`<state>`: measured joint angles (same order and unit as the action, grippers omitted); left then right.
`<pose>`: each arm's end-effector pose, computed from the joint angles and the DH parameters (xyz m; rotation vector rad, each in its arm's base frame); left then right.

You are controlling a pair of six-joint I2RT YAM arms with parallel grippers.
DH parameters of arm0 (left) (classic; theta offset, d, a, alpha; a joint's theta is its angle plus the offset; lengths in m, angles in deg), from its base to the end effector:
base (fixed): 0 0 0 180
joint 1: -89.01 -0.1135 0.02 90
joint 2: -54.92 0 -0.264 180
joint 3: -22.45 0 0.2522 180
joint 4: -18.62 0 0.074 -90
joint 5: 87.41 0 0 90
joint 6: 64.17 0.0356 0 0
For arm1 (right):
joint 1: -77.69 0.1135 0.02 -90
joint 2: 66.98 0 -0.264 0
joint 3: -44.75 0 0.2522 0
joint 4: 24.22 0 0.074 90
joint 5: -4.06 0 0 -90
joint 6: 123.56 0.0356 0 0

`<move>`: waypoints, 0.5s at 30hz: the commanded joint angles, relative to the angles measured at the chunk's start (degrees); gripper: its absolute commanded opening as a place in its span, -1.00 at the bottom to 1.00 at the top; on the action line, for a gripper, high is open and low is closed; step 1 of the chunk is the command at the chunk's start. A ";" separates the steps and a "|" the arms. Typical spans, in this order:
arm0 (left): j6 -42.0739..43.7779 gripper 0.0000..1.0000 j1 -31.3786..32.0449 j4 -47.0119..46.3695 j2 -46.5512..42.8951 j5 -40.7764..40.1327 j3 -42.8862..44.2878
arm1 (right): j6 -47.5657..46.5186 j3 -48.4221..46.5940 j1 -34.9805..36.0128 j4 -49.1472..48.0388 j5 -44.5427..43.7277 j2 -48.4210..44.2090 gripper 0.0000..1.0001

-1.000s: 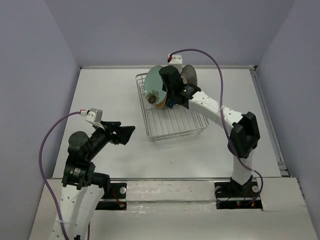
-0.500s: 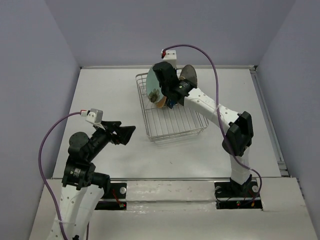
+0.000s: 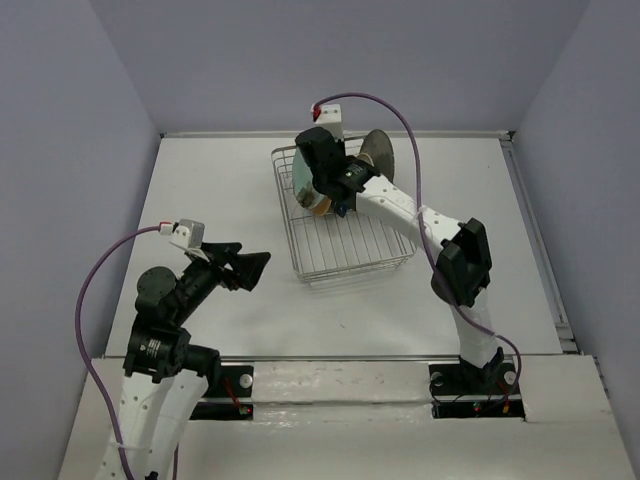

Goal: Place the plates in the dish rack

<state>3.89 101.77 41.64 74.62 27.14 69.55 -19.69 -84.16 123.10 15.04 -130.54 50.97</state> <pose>0.0957 -0.0368 0.3267 0.2333 1.5375 -0.8018 0.3539 0.3234 0.3476 -0.0671 1.9156 -0.1137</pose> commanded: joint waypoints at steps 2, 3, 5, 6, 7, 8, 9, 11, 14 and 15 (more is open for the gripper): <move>0.58 0.98 0.25 -2.58 -0.98 -0.56 -0.38 | -2.78 -6.48 2.49 -4.40 -4.53 1.83 -0.86; 0.58 0.98 0.25 -2.58 -0.98 -0.56 -0.38 | -3.32 -7.10 2.49 -4.40 -5.05 2.45 -0.86; 0.58 0.98 0.25 -2.49 -1.07 -0.74 -0.47 | -4.81 -8.76 3.20 -4.40 -5.50 3.77 -0.87; 0.58 0.98 0.25 -2.49 -1.16 -0.82 -0.47 | -4.99 -9.38 3.89 -4.32 -5.24 4.30 -0.86; 0.58 0.98 0.25 -2.49 -1.16 -0.91 -0.47 | -4.99 -9.74 4.59 -4.23 -4.45 5.44 -0.86; 0.58 0.98 0.25 -2.58 -1.16 -1.00 -0.47 | -4.90 -10.44 5.12 -4.23 -4.01 6.49 -0.87; 0.58 0.98 0.25 -2.49 -1.16 -1.00 -0.38 | -4.90 -10.88 5.13 -4.23 -3.92 6.50 -0.86; 0.49 0.98 0.25 -2.40 -1.16 -1.18 -0.47 | -4.82 -11.58 5.74 -3.88 -3.92 7.99 -0.76; 0.40 0.98 0.25 -2.31 -1.07 -1.44 -0.47 | -4.20 -11.85 5.74 -3.53 -3.74 8.35 -0.59; 0.40 0.98 0.25 -2.31 -0.98 -1.53 -0.47 | -4.03 -11.67 5.74 -3.52 -3.57 8.26 -0.37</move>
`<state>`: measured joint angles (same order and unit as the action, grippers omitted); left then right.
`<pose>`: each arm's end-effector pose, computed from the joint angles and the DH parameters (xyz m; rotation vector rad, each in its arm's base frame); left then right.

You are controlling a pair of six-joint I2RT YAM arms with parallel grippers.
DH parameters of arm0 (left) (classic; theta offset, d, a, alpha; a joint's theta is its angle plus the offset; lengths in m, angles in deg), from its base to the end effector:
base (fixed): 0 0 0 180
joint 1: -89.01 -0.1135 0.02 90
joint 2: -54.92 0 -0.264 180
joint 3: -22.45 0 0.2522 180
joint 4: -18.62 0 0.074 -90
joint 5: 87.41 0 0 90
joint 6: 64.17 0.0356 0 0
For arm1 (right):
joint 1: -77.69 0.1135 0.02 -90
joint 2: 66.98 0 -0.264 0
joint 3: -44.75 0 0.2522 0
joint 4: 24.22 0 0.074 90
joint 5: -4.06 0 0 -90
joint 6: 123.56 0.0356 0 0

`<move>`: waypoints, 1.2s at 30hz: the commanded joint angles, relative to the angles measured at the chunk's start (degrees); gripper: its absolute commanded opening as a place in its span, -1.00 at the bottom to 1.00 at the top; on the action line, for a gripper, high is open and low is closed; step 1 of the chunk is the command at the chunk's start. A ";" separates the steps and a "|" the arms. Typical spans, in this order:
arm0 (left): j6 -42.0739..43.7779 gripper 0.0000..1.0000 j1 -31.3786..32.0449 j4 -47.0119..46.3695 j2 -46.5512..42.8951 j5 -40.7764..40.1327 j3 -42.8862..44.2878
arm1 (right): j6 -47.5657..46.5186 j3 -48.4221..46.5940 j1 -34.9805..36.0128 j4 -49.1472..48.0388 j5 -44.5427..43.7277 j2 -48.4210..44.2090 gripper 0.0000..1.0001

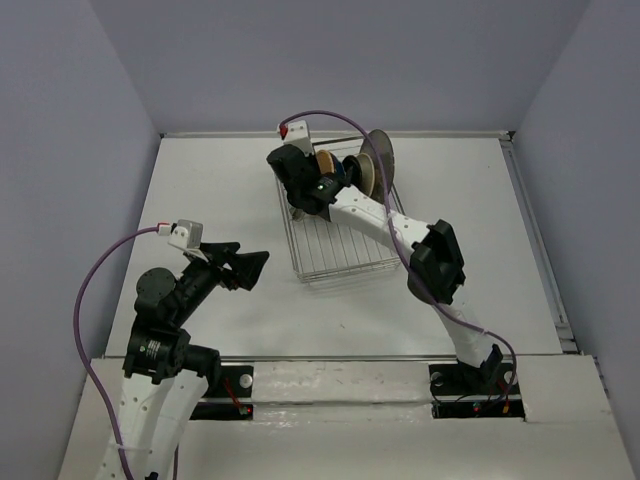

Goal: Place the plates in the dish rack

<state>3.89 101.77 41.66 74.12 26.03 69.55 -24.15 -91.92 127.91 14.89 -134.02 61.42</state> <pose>0.0943 -0.0359 0.3274 0.2186 1.5288 -0.7873 0.3515 0.3808 0.3065 -0.2078 1.9140 -0.1956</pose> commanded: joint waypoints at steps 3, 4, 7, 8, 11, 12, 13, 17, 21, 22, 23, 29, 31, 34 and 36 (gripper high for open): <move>0.40 0.98 0.25 -2.33 -0.39 -0.50 -0.47 | 1.13 -2.51 0.94 -3.37 0.52 -4.38 0.02; 0.40 0.98 0.25 -2.33 -0.31 -0.42 -0.38 | 1.31 -1.99 0.94 -3.37 0.79 -5.25 0.25; 0.40 0.98 0.25 -2.33 0.05 -0.15 -0.38 | 2.80 1.26 0.94 -3.37 3.33 -10.52 0.63; 0.40 0.98 0.25 -2.25 0.13 0.11 -0.38 | 3.94 3.97 0.94 -3.37 5.43 -12.28 0.78; 0.31 0.98 0.25 -2.25 0.13 -0.06 -0.38 | 6.41 9.80 0.94 -4.24 10.44 -20.36 0.99; 0.31 0.98 0.25 -2.33 0.05 -0.32 -0.47 | 6.67 14.67 0.94 -4.86 11.68 -25.25 0.99; 0.31 0.98 0.25 -2.25 0.13 -0.41 -0.47 | 6.85 17.50 0.94 -5.56 12.82 -28.00 0.99; 0.40 0.98 0.25 -3.73 0.66 1.16 -0.38 | 7.99 34.98 0.94 -14.32 17.74 -44.78 0.99; -1.61 0.98 0.25 -7.41 3.20 3.62 0.49 | 9.22 52.31 0.94 -20.58 19.07 -64.02 0.99; -2.75 0.98 0.25 -8.48 3.65 4.67 0.76 | 9.57 57.38 0.94 -20.86 18.72 -67.89 0.99; -3.11 0.98 0.25 -10.49 4.26 5.21 1.54 | 10.10 59.70 0.94 -20.86 17.85 -75.24 0.99; -3.21 0.98 0.25 -13.76 2.77 1.87 3.22 | 14.22 74.02 0.94 -18.94 15.22 -100.58 0.99; -2.85 0.98 0.25 -13.32 2.86 1.70 3.04 | 16.07 76.49 0.94 -17.26 12.15 -104.39 0.99; -2.41 0.98 0.25 -12.27 2.69 1.26 1.38 | 18.27 81.77 0.94 -15.94 10.02 -108.87 0.99; -2.67 0.98 0.25 -11.74 1.98 1.17 -0.46 | 18.80 84.05 0.94 -15.76 10.19 -109.24 0.99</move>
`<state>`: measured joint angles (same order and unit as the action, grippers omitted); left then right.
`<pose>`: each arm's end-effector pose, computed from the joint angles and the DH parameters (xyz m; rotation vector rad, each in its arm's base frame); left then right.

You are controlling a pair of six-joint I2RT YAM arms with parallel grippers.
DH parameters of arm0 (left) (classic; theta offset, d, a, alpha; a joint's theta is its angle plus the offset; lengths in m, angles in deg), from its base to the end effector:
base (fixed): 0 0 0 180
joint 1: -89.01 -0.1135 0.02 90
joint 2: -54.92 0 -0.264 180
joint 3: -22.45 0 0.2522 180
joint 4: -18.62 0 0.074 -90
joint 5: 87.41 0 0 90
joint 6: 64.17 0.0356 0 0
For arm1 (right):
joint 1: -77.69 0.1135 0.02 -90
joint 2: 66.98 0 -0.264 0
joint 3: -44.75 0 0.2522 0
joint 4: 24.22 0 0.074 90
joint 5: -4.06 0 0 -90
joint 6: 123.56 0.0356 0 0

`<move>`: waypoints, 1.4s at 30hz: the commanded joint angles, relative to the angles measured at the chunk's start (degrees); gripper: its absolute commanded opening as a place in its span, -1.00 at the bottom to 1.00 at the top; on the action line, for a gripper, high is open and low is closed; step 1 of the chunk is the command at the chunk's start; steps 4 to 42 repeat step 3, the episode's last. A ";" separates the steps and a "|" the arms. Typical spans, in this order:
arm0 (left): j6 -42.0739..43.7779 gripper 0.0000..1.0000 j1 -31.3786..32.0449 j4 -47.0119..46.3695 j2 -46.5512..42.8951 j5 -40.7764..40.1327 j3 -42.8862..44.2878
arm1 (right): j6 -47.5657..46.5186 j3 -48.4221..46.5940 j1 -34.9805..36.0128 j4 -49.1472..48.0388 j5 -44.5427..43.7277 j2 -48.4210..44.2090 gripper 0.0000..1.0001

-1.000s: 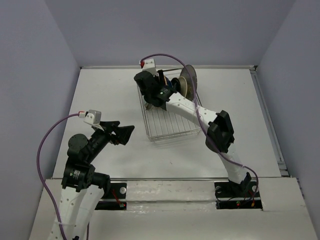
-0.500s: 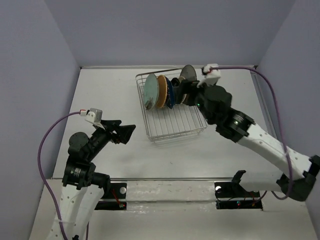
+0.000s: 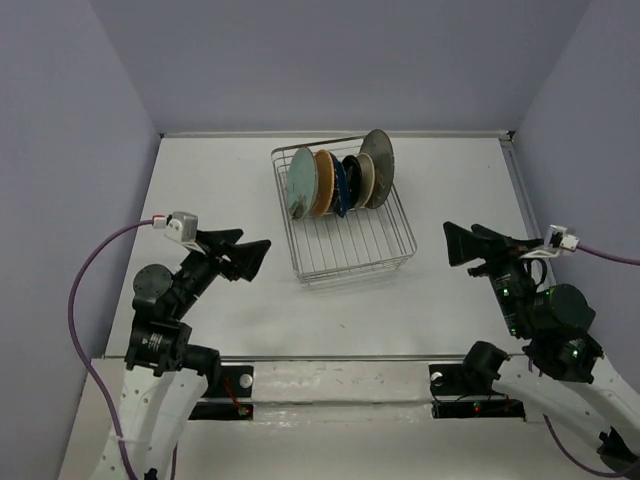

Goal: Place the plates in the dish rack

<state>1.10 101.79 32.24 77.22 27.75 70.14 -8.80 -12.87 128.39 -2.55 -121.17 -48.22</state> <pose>0.1016 -0.0386 0.3435 0.2341 1.4183 -0.8411 0.0570 0.0372 0.3871 0.2443 1.3410 0.7246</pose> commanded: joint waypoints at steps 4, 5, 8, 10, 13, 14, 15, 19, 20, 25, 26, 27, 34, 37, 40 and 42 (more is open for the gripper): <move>-0.66 0.98 0.15 -1.88 -1.04 -0.73 -2.29 | 4.25 4.92 0.46 1.68 -1.70 3.63 0.99; -0.66 0.98 0.15 -1.88 -1.04 -0.73 -2.29 | 4.25 4.92 0.46 1.68 -1.70 3.63 0.99; -0.66 0.98 0.15 -1.88 -1.04 -0.73 -2.29 | 4.25 4.92 0.46 1.68 -1.70 3.63 0.99; -0.66 0.98 0.15 -1.88 -1.04 -0.73 -2.29 | 4.25 4.92 0.46 1.68 -1.70 3.63 0.99; -0.66 0.98 0.15 -1.88 -1.04 -0.73 -2.29 | 4.25 4.92 0.46 1.68 -1.70 3.63 0.99; -0.66 0.98 0.15 -1.88 -1.04 -0.73 -2.29 | 4.25 4.92 0.46 1.68 -1.70 3.63 0.99; -0.66 0.98 0.15 -1.88 -1.04 -0.73 -2.29 | 4.25 4.92 0.46 1.68 -1.70 3.63 0.99; -0.66 0.98 0.15 -1.88 -1.04 -0.73 -2.29 | 4.25 4.92 0.46 1.68 -1.70 3.63 0.99; -0.66 0.98 0.15 -1.88 -1.04 -0.73 -2.29 | 4.25 4.92 0.46 1.68 -1.70 3.63 0.99; -0.66 0.98 0.15 -1.88 -1.04 -0.73 -2.29 | 4.25 4.92 0.46 1.68 -1.70 3.63 0.99; -0.66 0.98 0.15 -1.88 -1.04 -0.73 -2.29 | 4.25 4.92 0.46 1.68 -1.70 3.63 0.99; -0.66 0.98 0.15 -1.88 -1.04 -0.73 -2.29 | 4.25 4.92 0.46 1.68 -1.70 3.63 0.99; -0.66 0.98 0.15 -1.88 -1.04 -0.73 -2.29 | 4.25 4.92 0.46 1.68 -1.70 3.63 0.99; -0.66 0.98 0.15 -1.88 -1.04 -0.73 -2.29 | 4.25 4.92 0.46 1.68 -1.70 3.63 0.99; -0.66 0.98 0.15 -1.88 -1.04 -0.73 -2.29 | 4.25 4.92 0.46 1.68 -1.70 3.63 0.99; -0.66 0.98 0.15 -1.88 -1.04 -0.73 -2.29 | 4.25 4.92 0.46 1.68 -1.70 3.63 0.99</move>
